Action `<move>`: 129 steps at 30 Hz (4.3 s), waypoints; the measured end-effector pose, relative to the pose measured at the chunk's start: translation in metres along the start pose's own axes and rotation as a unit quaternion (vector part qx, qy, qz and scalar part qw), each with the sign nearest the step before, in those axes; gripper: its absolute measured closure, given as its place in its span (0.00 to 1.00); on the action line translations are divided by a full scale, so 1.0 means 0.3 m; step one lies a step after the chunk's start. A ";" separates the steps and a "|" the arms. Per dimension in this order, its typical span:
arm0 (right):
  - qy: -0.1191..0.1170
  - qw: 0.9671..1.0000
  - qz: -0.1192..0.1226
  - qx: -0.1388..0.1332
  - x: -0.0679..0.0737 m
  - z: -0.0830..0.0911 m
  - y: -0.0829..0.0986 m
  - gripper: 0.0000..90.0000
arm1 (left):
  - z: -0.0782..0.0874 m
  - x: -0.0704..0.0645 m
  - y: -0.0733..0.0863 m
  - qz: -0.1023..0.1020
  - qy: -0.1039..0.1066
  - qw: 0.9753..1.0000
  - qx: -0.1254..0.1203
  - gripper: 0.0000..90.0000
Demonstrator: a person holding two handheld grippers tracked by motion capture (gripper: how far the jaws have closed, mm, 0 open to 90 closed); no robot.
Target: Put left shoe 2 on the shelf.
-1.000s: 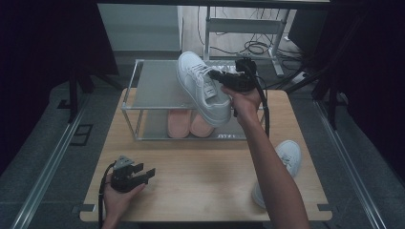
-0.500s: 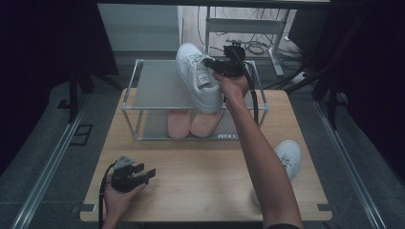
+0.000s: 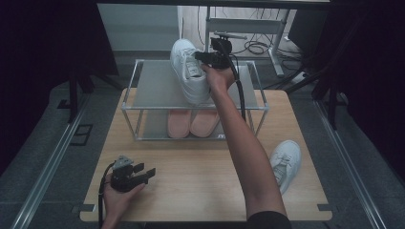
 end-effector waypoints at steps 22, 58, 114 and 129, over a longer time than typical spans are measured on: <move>0.032 0.999 -0.009 0.010 -0.040 -0.088 0.054 0.68 | -0.010 0.005 0.006 -0.003 -0.005 1.000 0.000 0.47; -0.040 0.990 0.129 0.036 -0.061 0.187 0.316 1.00 | -0.031 -0.035 0.021 -0.022 -0.009 1.000 0.009 0.47; -0.071 0.989 0.128 0.034 0.077 0.118 0.350 1.00 | -0.035 -0.034 0.024 -0.024 -0.010 1.000 0.015 0.47; -0.075 0.986 0.145 0.023 0.088 0.132 0.357 1.00 | -0.032 -0.031 0.023 -0.025 -0.011 1.000 0.014 0.47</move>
Point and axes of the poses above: each handheld gripper's, and its own axes: z roughly backward along the jaws, y roughly out of its underside, x roughly to its left, the point moved 6 cm from there along -z, roughly forward along the jaws, and after that the axes turned 13 degrees about z, right-handed, at the moved point
